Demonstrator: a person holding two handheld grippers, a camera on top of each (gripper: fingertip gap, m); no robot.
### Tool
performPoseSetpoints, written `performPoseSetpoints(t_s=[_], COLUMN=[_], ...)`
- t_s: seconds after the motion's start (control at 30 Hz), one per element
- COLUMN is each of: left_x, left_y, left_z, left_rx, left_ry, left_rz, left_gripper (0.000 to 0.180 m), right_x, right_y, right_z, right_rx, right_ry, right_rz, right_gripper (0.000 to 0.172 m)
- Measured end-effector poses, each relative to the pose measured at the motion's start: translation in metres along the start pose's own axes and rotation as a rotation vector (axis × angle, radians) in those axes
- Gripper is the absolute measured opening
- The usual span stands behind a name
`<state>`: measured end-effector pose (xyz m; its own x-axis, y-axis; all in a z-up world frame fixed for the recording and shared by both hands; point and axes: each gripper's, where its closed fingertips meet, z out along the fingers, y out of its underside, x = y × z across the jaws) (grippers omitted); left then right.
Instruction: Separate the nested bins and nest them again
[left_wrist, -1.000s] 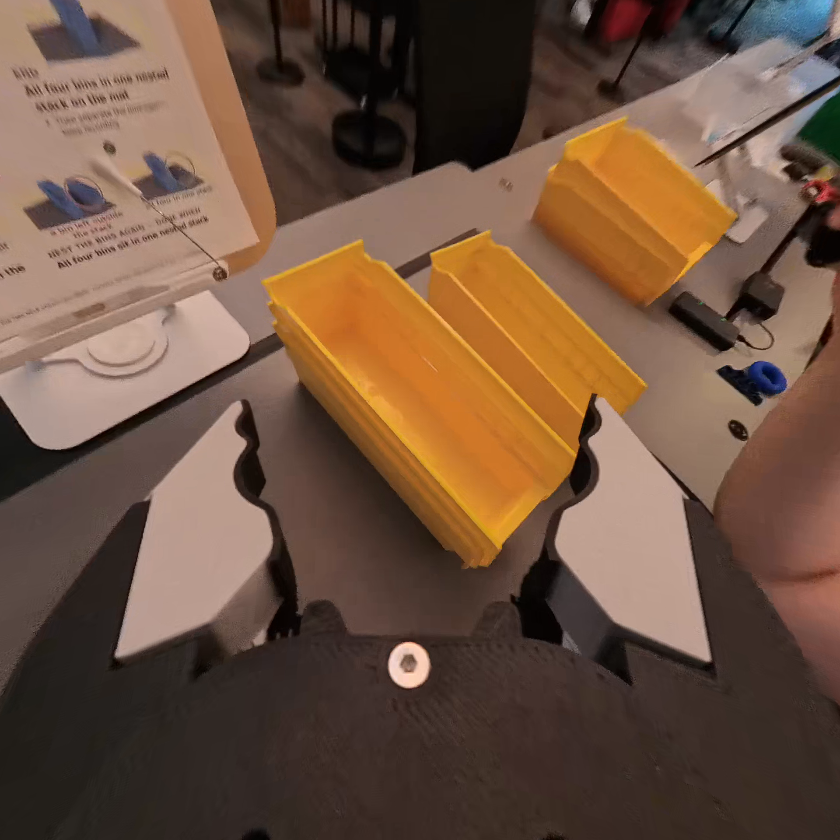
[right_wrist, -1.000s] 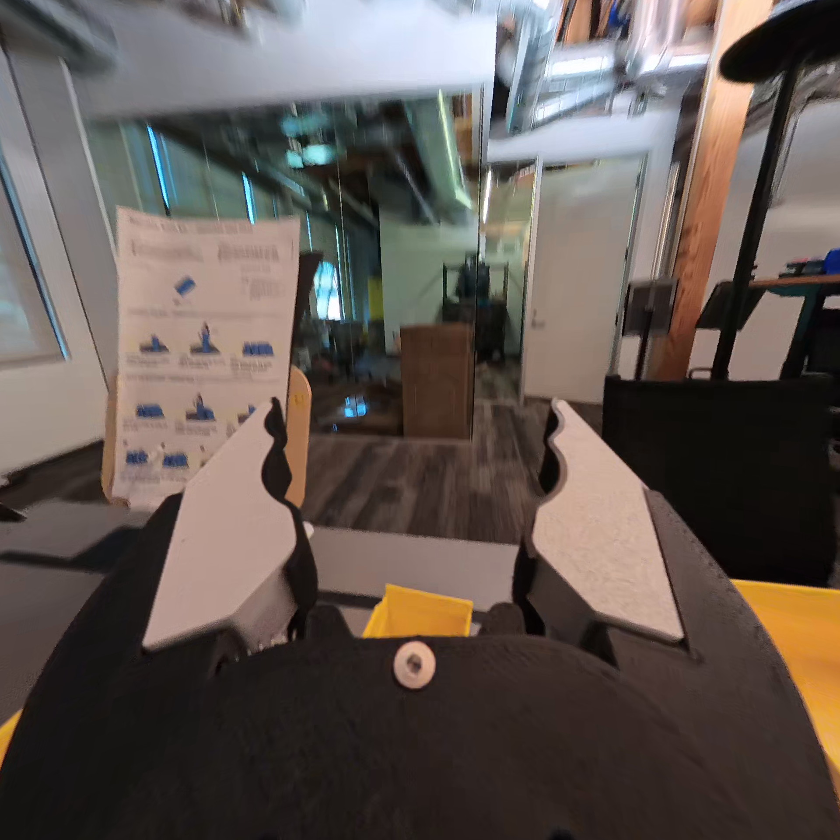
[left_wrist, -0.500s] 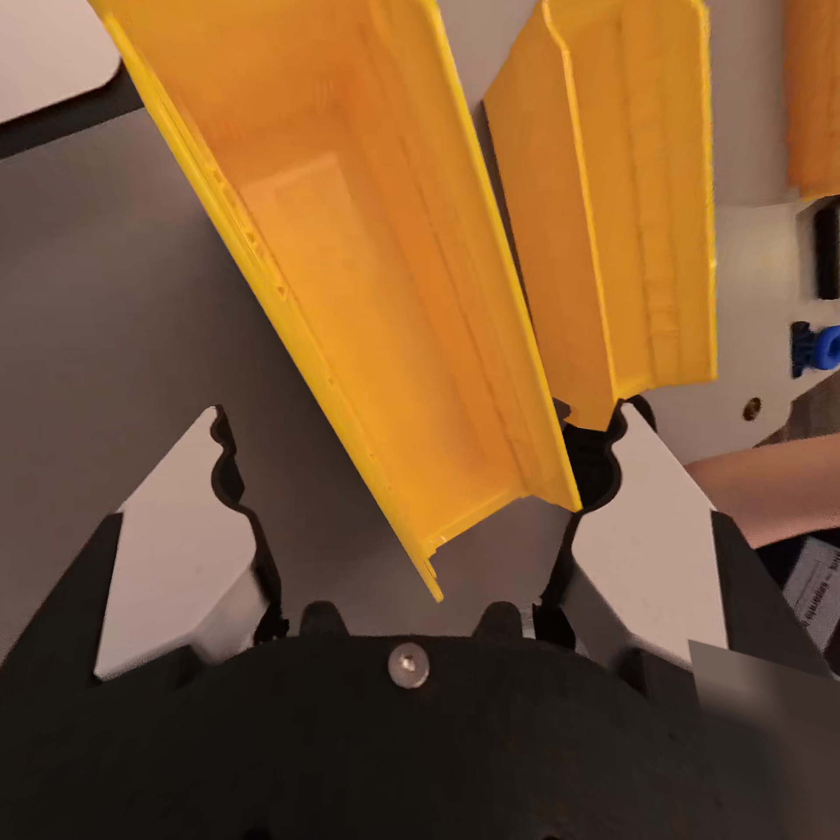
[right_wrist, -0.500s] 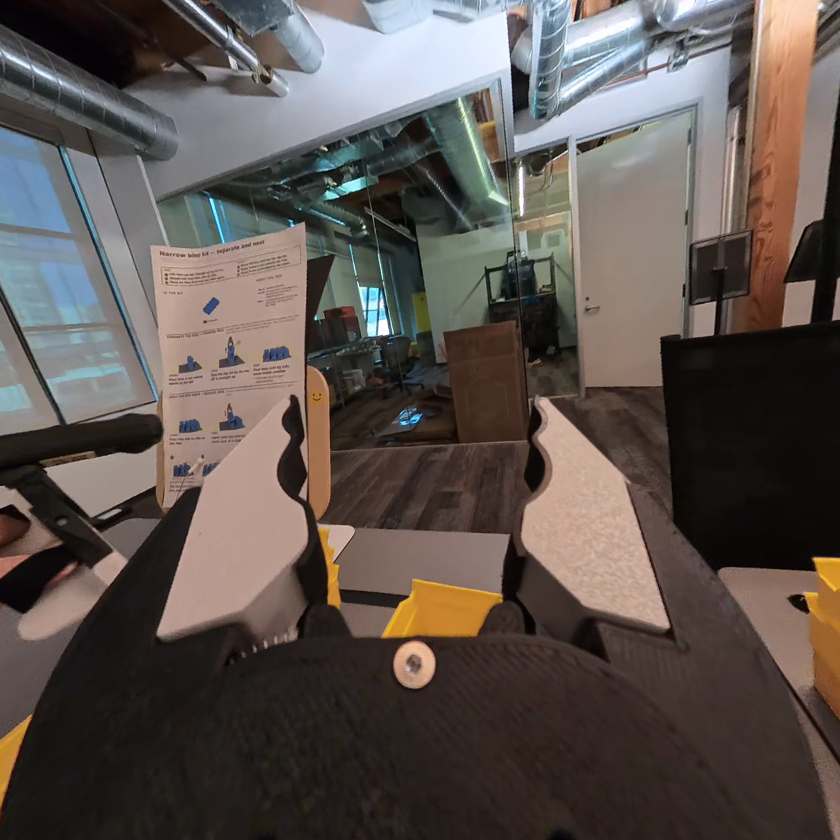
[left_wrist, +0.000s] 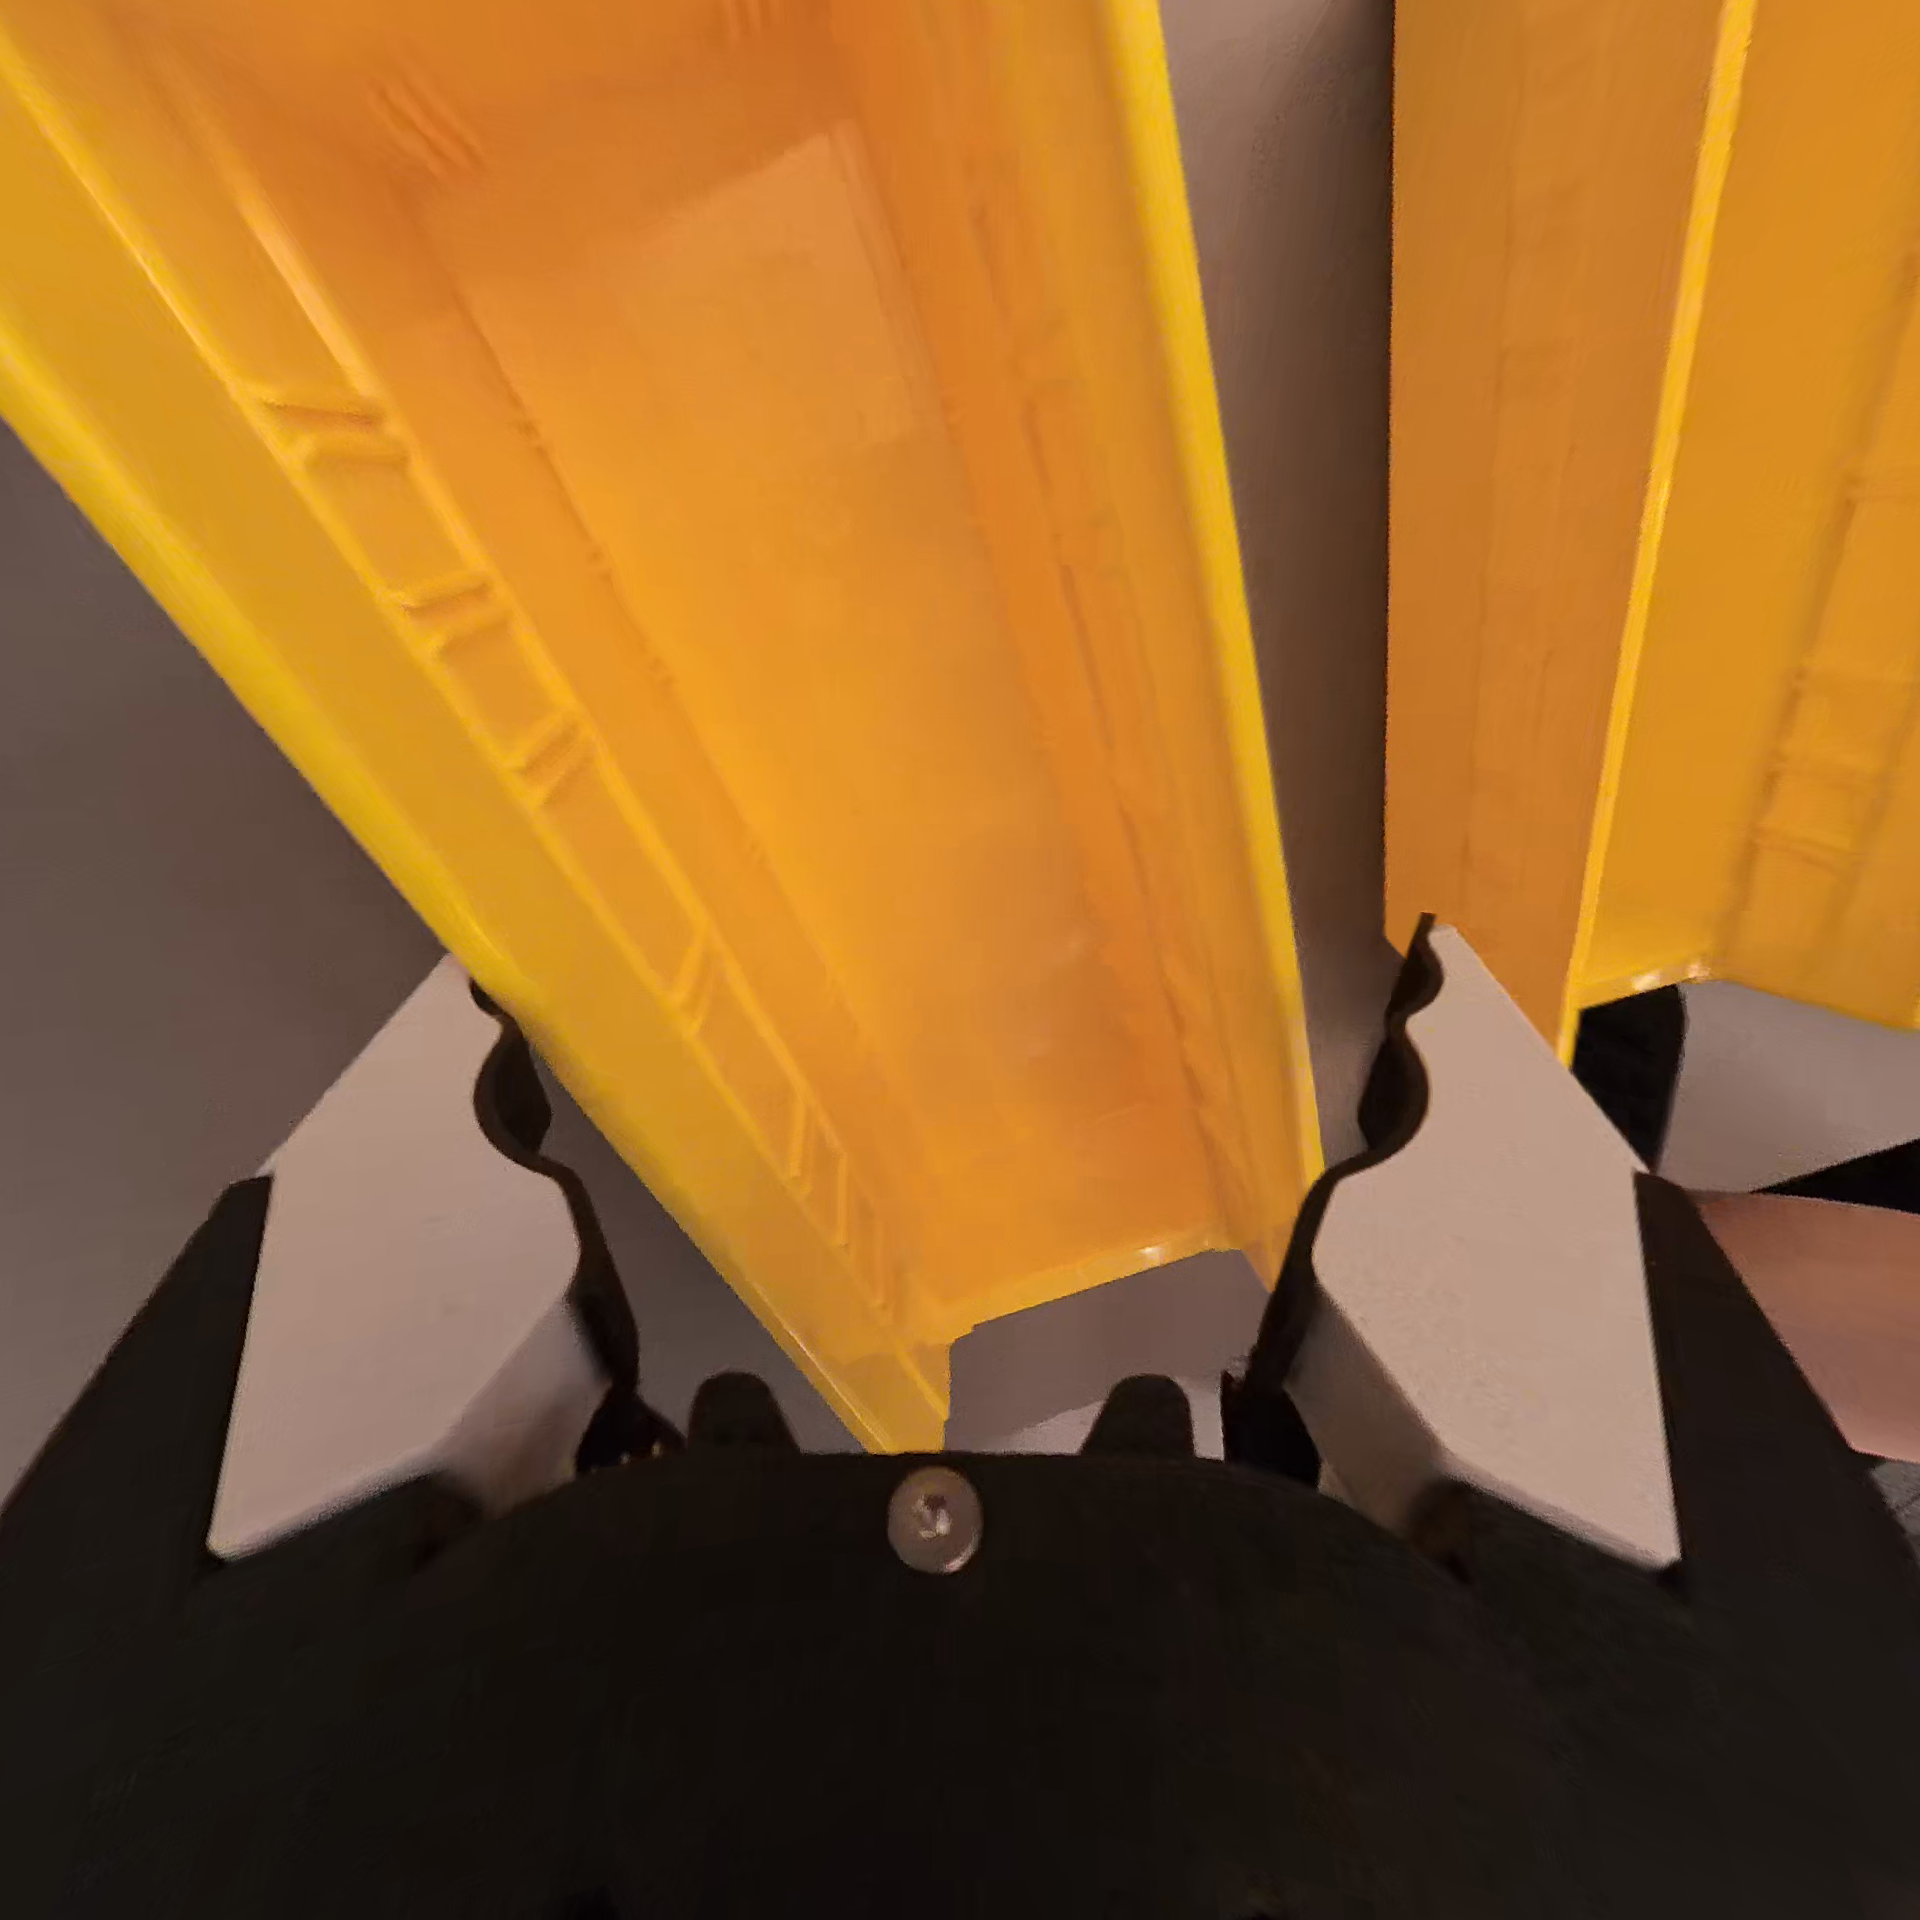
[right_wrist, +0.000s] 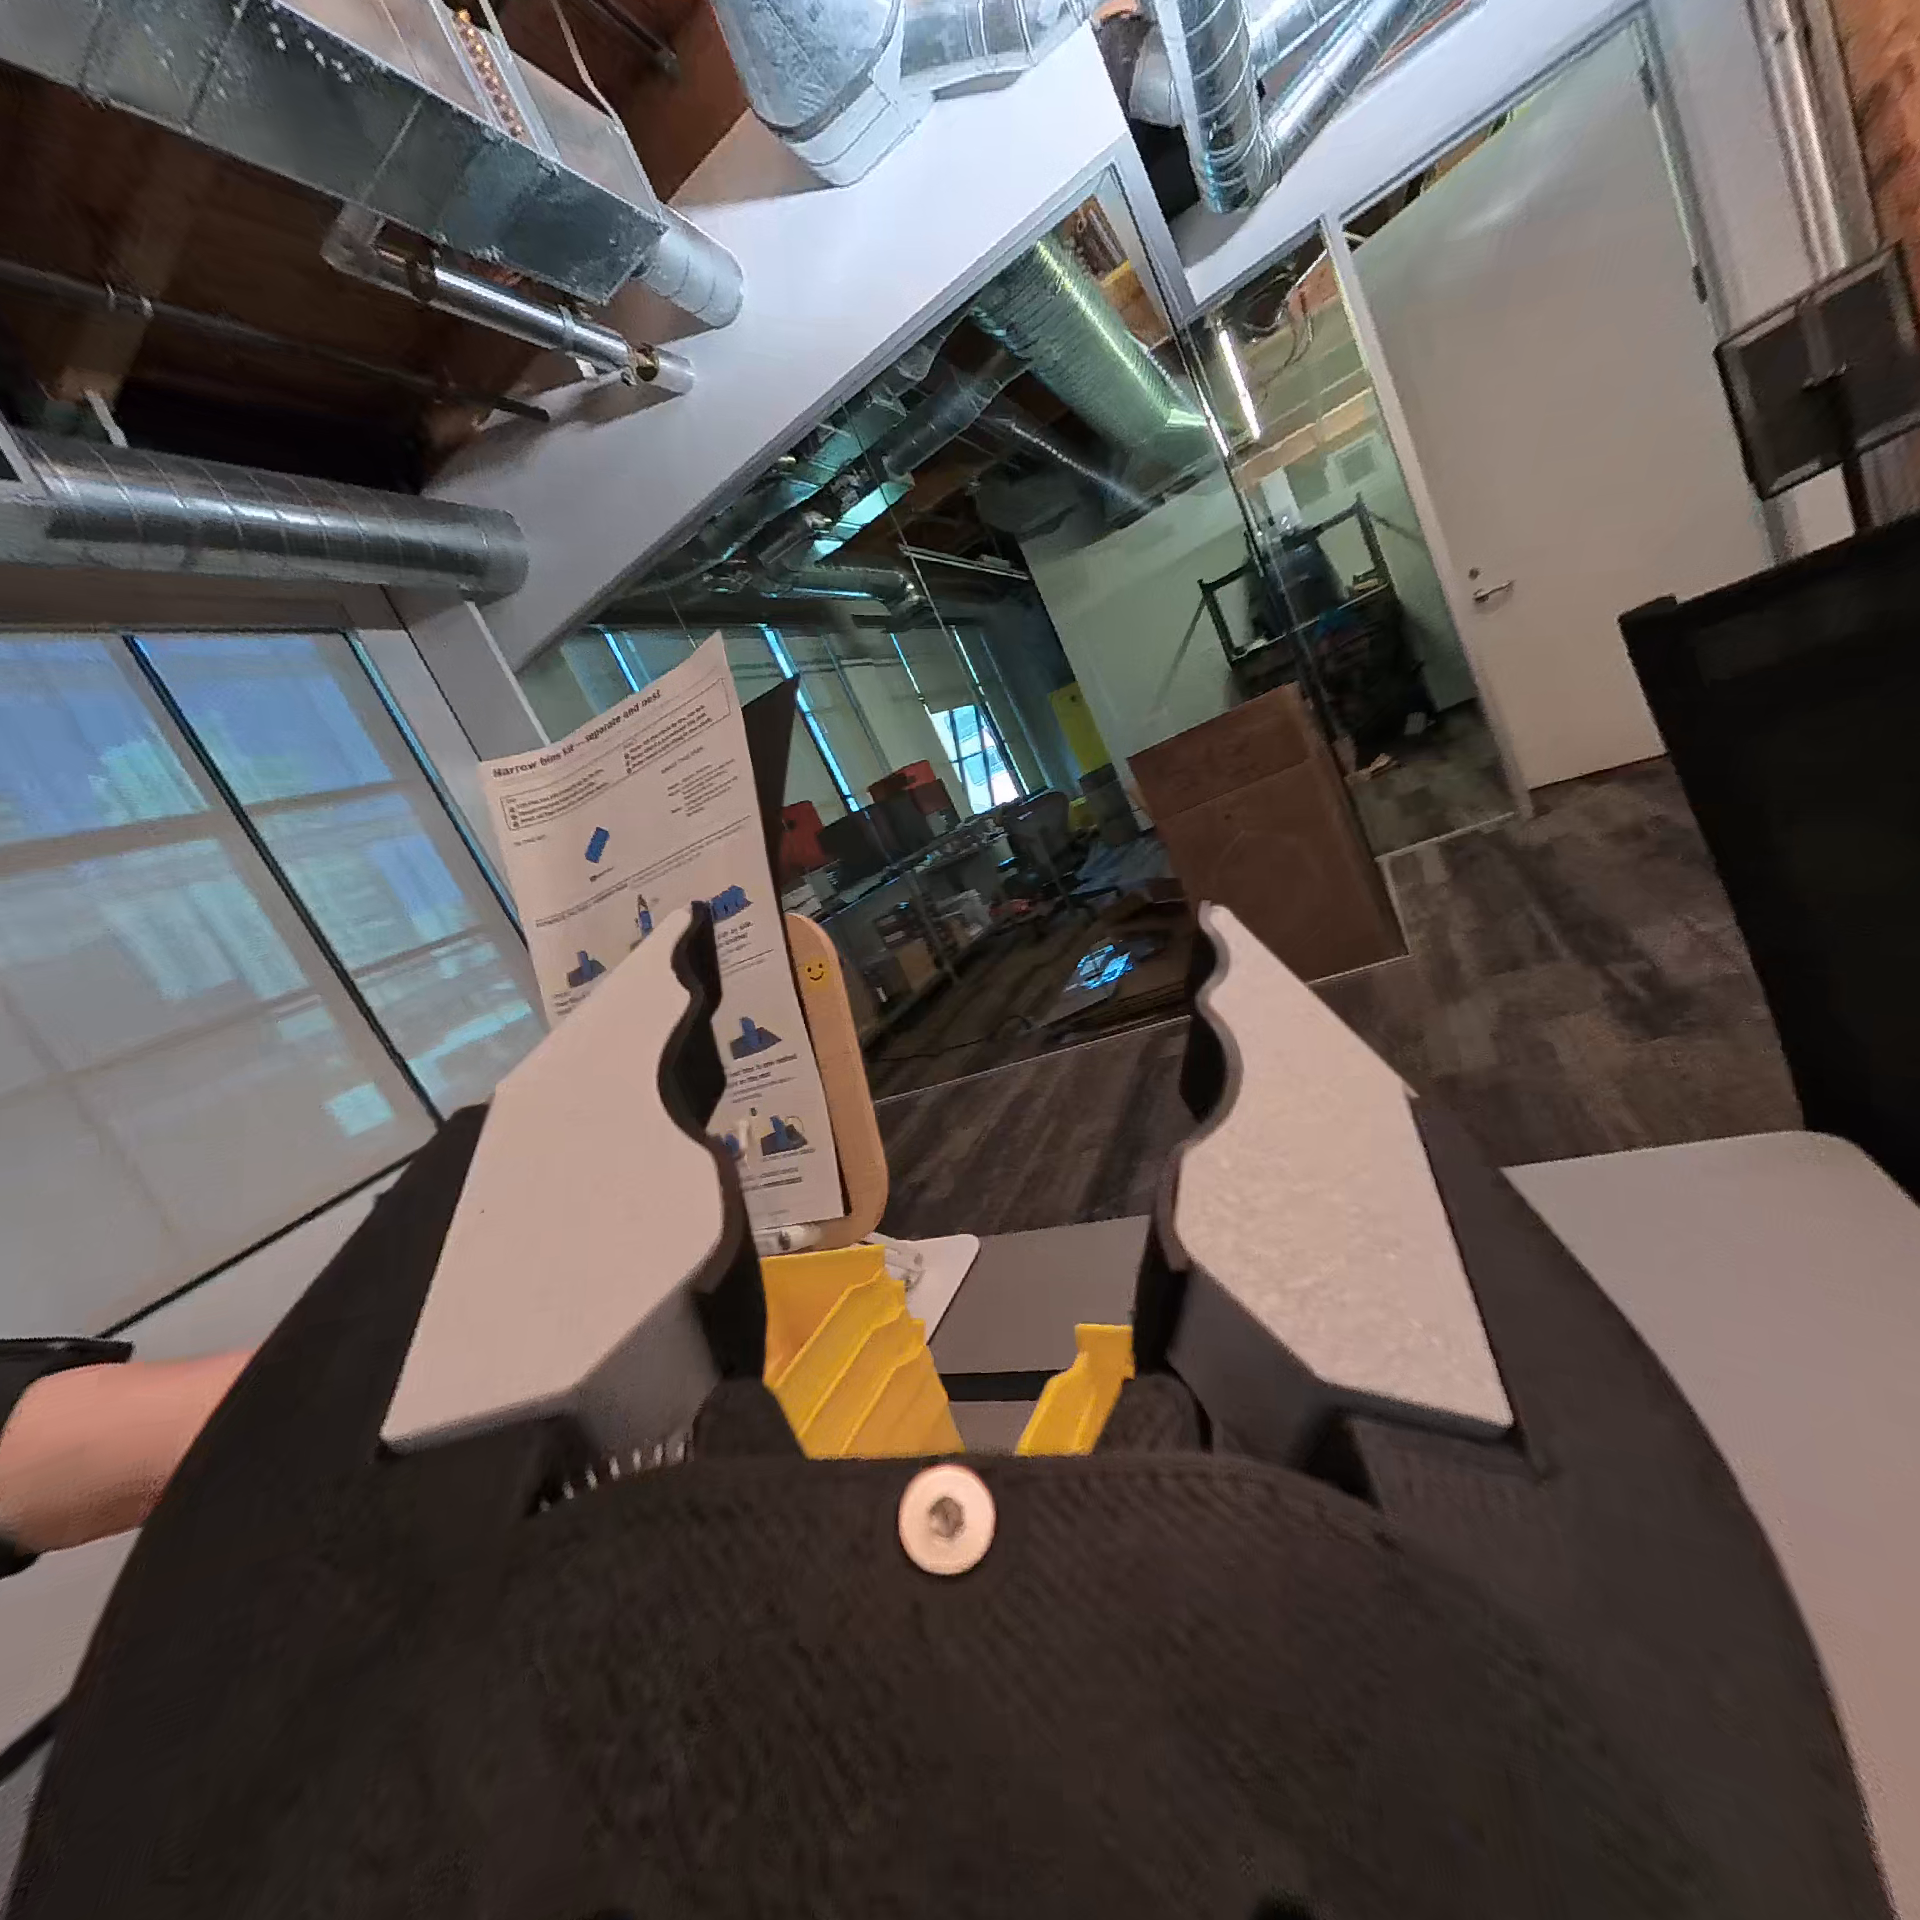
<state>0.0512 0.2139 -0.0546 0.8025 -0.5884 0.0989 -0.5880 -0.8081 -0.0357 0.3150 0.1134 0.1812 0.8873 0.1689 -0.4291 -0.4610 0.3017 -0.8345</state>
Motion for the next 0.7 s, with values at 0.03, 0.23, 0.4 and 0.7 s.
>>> performPoseSetpoints(t_s=[0.03, 0.23, 0.4, 0.7], left_x=[-0.002, -0.011, -0.011, -0.012], left_y=[0.001, 0.001, 0.001, 0.005], left_z=[0.001, 0.004, 0.005, 0.003], left_rx=[-0.014, -0.056, -0.070, -0.136], left_ry=[-0.019, -0.079, -0.092, -0.113], left_rz=[0.005, 0.006, -0.004, 0.009], left_gripper=[0.158, 0.148, 0.149, 0.137], right_x=[0.000, -0.010, -0.013, -0.013], right_y=[0.001, 0.011, 0.018, 0.020], right_z=[0.000, 0.005, 0.009, 0.009], right_rx=[-0.004, -0.070, -0.101, -0.108], right_ry=[-0.004, -0.041, -0.065, -0.086], right_rz=[0.012, -0.005, 0.010, 0.050], right_gripper=[0.090, 0.090, 0.090, 0.090])
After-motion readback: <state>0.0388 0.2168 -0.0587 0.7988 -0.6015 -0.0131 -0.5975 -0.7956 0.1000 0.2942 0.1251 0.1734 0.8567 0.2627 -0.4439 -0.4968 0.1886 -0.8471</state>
